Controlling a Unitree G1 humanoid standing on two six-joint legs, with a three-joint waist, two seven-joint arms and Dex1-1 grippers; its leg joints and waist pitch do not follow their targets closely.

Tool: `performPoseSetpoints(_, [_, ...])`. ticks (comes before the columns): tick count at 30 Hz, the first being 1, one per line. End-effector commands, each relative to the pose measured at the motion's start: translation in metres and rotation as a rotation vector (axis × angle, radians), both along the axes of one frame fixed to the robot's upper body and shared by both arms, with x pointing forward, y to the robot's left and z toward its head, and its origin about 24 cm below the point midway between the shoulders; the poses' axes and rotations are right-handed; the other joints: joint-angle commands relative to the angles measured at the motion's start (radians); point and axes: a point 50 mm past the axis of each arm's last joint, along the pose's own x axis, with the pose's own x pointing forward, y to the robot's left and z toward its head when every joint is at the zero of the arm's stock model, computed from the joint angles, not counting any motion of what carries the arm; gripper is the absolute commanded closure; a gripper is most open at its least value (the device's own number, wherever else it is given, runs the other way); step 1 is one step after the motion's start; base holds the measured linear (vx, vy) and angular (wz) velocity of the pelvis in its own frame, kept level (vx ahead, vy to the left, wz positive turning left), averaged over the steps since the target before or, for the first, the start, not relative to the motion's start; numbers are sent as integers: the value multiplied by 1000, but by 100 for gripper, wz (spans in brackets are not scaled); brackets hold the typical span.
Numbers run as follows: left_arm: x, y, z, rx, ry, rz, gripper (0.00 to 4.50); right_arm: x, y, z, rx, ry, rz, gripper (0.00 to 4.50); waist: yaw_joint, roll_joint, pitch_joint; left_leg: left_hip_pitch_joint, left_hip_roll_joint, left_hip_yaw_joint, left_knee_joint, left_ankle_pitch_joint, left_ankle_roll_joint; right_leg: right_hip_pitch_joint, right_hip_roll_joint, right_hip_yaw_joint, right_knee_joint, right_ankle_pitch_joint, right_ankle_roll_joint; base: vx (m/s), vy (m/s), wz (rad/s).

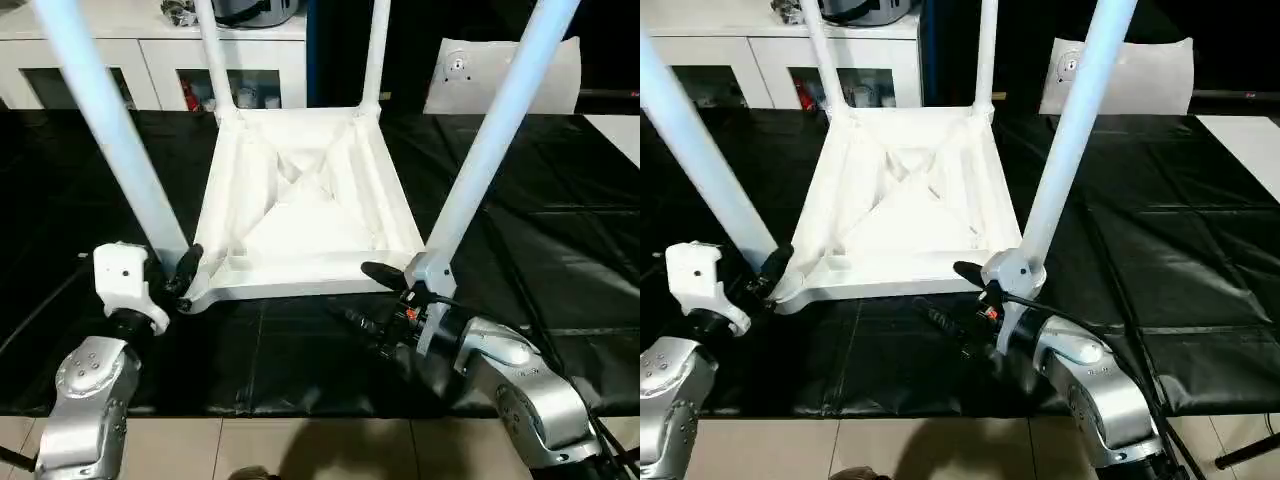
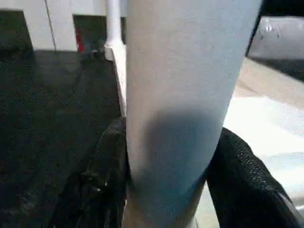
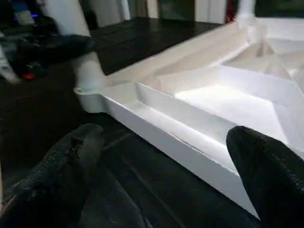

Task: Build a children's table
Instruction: Flip table

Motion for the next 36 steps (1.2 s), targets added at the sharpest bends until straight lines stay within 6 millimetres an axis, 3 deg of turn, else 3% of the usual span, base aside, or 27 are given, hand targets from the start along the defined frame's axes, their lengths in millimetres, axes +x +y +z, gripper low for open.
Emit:
performPoseSetpoints(1, [2, -11, 1, -204, 22, 3, 251, 4, 0, 0, -14, -2, -31, 0, 0, 6, -49, 8, 78, -32, -80, -201, 6, 33, -104, 71, -67, -124, -182, 0, 0, 0])
performPoseSetpoints(5, [5, -26, 3, -400, 36, 4, 251, 5, 5, -2, 14, 37, -53, 0, -2, -2, -47, 5, 75, -30, -77, -183, 28, 35, -104, 72, -71, -164, -167, 0, 0, 0])
performPoseSetpoints(10, [7, -36, 7, -508, 61, -21, 251, 9, 4, -6, 59, 84, -130, 0, 3, 0, -45, 3, 72, -29, -73, -168, 34, 30, -103, 70, -79, -242, -152, 0, 0, 0])
performPoseSetpoints(11, [6, -39, 7, -525, 74, -33, 251, 11, 3, -7, 69, 97, -162, 0, 0, -4, -46, 3, 74, -28, -74, -165, 30, 30, -102, 71, -77, -239, -150, 0, 0, 0])
performPoseSetpoints(17, [3, -50, 6, -521, 121, -93, 251, 26, 4, -6, 187, 119, -293, 0, -2, 3, -47, 4, 74, -30, -77, -154, 23, 28, -99, 71, -73, -186, -145, 0, 0, 0])
performPoseSetpoints(20, [3, -54, 7, -528, 136, -113, 251, 35, 15, 0, 342, 132, -308, 0, -2, 5, -50, 3, 74, -30, -75, -140, 31, 30, -102, 71, -69, -146, -156, 0, 0, 0])
performPoseSetpoints(28, [2, -55, 7, -531, 152, -125, 251, 60, 27, 8, 497, 167, -366, 0, -4, 10, -49, 5, 74, -29, -76, -141, 15, 30, -100, 70, -66, -153, -160, 0, 0, 0])
performPoseSetpoints(36, [2, -61, 7, -523, 175, -163, 251, 90, 45, 13, 670, 266, -450, 0, -2, 18, -56, 7, 73, -25, -69, -101, 16, 29, -98, 69, -54, -69, -180, 0, 0, 0])
